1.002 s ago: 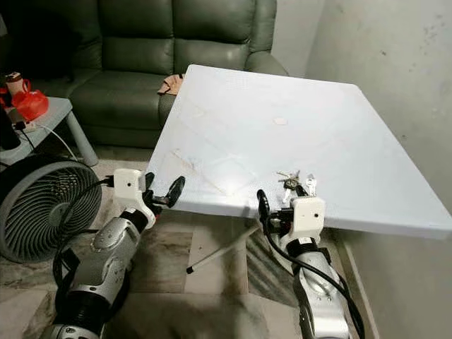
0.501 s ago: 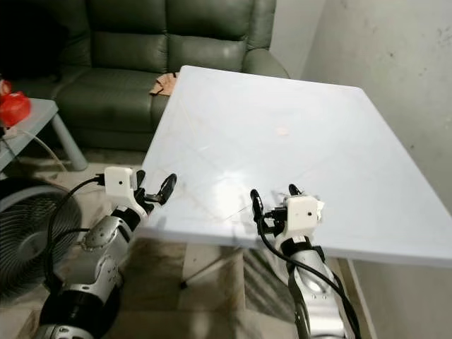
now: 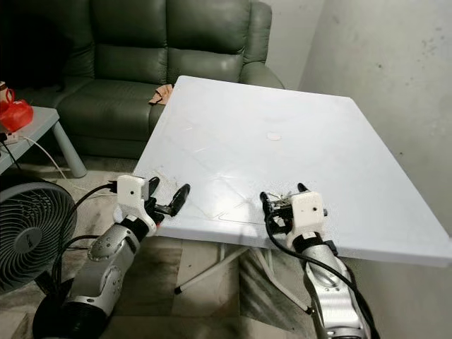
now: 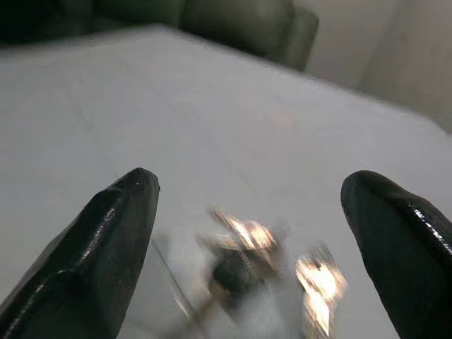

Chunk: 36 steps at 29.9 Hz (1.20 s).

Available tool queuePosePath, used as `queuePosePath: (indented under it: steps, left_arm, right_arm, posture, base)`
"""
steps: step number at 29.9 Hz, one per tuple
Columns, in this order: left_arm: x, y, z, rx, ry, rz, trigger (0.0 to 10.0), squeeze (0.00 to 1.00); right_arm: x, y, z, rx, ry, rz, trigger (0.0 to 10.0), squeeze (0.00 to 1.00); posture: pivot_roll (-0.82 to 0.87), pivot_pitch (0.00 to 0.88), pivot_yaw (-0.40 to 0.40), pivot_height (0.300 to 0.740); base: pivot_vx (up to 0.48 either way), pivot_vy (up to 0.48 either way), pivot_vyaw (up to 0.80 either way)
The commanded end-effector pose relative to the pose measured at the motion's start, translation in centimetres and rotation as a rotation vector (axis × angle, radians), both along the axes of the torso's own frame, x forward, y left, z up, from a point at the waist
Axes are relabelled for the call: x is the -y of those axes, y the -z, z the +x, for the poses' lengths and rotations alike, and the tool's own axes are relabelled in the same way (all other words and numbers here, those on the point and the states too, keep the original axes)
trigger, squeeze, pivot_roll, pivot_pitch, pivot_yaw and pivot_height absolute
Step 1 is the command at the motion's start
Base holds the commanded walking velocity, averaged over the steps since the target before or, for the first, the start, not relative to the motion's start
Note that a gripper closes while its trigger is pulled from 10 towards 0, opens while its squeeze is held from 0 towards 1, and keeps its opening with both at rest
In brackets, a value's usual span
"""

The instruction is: Hang keys on a hook

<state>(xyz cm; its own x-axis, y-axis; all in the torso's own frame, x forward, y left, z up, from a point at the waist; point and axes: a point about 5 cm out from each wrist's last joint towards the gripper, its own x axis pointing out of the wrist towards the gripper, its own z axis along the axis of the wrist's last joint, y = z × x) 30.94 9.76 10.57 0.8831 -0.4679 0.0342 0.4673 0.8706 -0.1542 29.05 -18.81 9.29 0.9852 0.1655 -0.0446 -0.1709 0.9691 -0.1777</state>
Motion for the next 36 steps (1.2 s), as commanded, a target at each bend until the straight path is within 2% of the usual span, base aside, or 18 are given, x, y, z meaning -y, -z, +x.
queuePosePath:
  steps: [1,7,14,22,28,36]
  left_arm:
    - [0.6,-0.5,-0.1,0.025,0.032,0.016,10.0,0.00]
    - [1.7,-1.0,-0.5,0.047,0.088,0.020,10.0,0.00]
    - [2.4,-1.2,-1.0,0.061,0.127,0.046,10.0,0.00]
    - [2.7,-1.2,-1.6,0.064,0.145,0.055,10.0,0.00]
    - [2.8,-1.2,-1.7,0.063,0.140,0.061,10.0,0.00]
    - [2.9,-1.3,-1.5,0.069,0.126,0.070,10.0,0.00]
  right_arm:
    - [0.9,0.0,0.3,-0.026,0.032,-0.023,10.0,0.00]
    - [1.8,0.9,1.3,-0.104,0.077,-0.049,10.0,0.00]
    - [1.4,1.4,1.8,-0.126,0.059,-0.031,10.0,0.00]
    - [1.0,1.3,2.1,-0.117,0.024,-0.019,10.0,0.00]
    - [2.3,0.6,2.7,-0.068,0.126,-0.009,10.0,0.00]
    - [3.0,-0.1,2.8,-0.025,0.172,0.059,10.0,0.00]
  posture:
    - [0.04,0.000,-0.067,0.732]
    - [0.04,0.000,-0.068,0.732]
    - [0.05,0.000,-0.066,0.732]
    - [0.05,0.000,-0.061,0.732]
    - [0.05,0.000,-0.061,0.732]
    - [0.05,0.000,-0.062,0.732]
  base:
    - [0.000,0.000,0.00]
    - [0.000,0.000,0.00]
    - [0.000,0.000,0.00]
    - [0.000,0.000,0.00]
    - [0.000,0.000,0.00]
    - [0.000,0.000,0.00]
